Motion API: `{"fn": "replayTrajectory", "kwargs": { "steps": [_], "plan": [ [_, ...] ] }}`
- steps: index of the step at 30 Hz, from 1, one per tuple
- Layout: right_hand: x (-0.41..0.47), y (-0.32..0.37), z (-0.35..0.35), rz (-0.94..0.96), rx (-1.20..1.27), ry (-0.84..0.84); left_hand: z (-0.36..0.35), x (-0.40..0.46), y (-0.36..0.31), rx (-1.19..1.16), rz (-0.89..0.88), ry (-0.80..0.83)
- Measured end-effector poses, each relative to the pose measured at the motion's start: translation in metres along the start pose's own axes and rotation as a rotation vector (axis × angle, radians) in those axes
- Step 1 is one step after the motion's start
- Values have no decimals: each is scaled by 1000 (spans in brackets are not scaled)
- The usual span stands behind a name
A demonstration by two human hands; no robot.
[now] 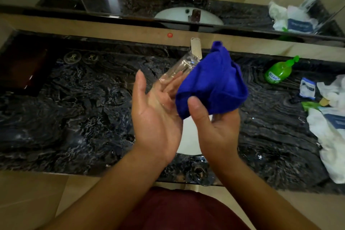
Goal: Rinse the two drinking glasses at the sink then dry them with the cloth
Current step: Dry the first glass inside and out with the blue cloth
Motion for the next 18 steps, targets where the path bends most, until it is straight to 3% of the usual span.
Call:
{"fn": "replayTrajectory", "kwargs": {
  "steps": [4, 5, 10, 12, 15, 18],
  "plan": [
    [10, 22, -12, 497, -616, 185, -1, -6, 10, 60, -26, -10],
    [12, 25, -16, 548, -723, 230, 0, -4, 9, 80, -39, -17],
    [36, 33, -22, 364, -752, 396, 12, 1, -6, 179, -93, 4],
    [48, 39, -20, 286, -611, 465, 14, 1, -11, 121, -62, 57],
    [59, 42, -15, 84, -160, 575, 17, 1, -17, 11, 14, 111],
    [59, 28, -20, -197, 383, 474, 17, 4, -15, -101, 53, 80]
  ]
}}
Point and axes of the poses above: each hand's wrist, its own x-axis towards the middle knuckle, its own z-axis out of the back of the hand, y = z × x, the point moved 5 cm from there along x, towards the middle knuckle, and after that the axes turned 4 degrees about y, right-handed, at the moved point
